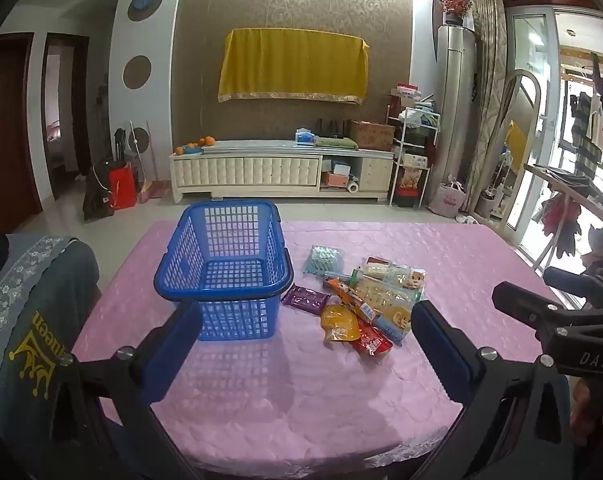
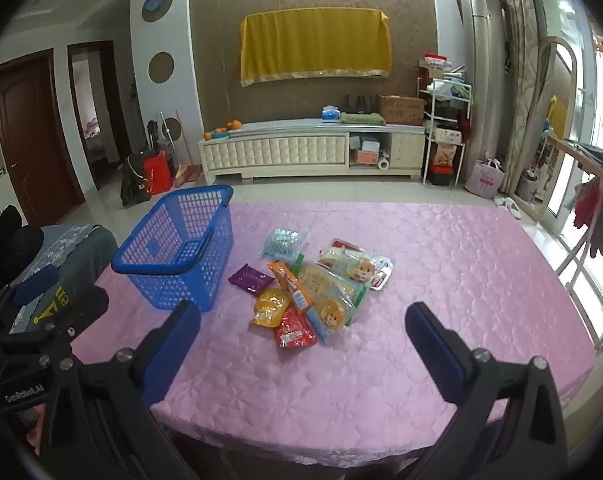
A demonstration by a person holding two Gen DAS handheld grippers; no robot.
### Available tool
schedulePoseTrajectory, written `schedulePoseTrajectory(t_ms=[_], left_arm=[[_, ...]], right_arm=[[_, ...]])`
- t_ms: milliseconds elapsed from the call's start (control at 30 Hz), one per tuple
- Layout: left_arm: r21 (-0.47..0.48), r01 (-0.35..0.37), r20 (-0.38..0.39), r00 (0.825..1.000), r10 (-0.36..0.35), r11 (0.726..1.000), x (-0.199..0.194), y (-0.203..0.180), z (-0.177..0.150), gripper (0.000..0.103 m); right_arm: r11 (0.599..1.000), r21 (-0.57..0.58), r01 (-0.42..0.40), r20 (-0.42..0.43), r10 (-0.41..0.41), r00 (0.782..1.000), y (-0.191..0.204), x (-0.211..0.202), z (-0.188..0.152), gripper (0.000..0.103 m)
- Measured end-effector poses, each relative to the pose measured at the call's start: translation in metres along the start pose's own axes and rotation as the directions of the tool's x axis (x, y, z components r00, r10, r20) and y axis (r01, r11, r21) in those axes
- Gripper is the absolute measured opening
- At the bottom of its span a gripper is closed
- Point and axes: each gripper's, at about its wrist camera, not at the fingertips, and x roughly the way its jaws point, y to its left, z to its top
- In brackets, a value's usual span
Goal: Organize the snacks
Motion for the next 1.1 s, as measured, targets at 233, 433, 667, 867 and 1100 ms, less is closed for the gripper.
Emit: schedulePoseTrajectory(t_ms=[233,433,667,867,1100], left_arm=[[-0.003,0.011,-0.014,1.0,-0.011,1.0,0.0012,0.001,0.0003,0.103],[-0.002,0.012,-0.012,1.0,-0.012,1.0,0.0002,0.0011,-0.0008,0.103],[-0.006,0.008,-0.007,1.0,-0.008,1.0,-0.0011,0.0018,0.0004,0.103],[-0.005,0.012,-0.011,1.0,-0.012,1.0,-0.0023,0.0024,0.0011,0.103],[-0.007,0.016,-0.017,1.0,-0.017,1.0,-0.0019,0.0016,0.002,0.103]], right_arm=[[1.0,-0.002,-0.003,-0.005,0.003,1.0,0.0023,-0.0013,-0.0004,0.103],[1.0,-0.003,-0.006,-0.007,0.006,1.0,0.0051,0.0001,-0.0015,0.103],[1.0,0.004,-0.01,-0.008,0.01,1.0,0.0051,-0.0014,-0.0007,0.103],[1.0,0.007,-0.019,-0.016,0.019,1.0,0.004,-0.0029,-0.001,0.103],[1.0,0.012,-0.027,-0.018,0.027,0.999,0.0053,-0.0054,-0.0016,0.103]])
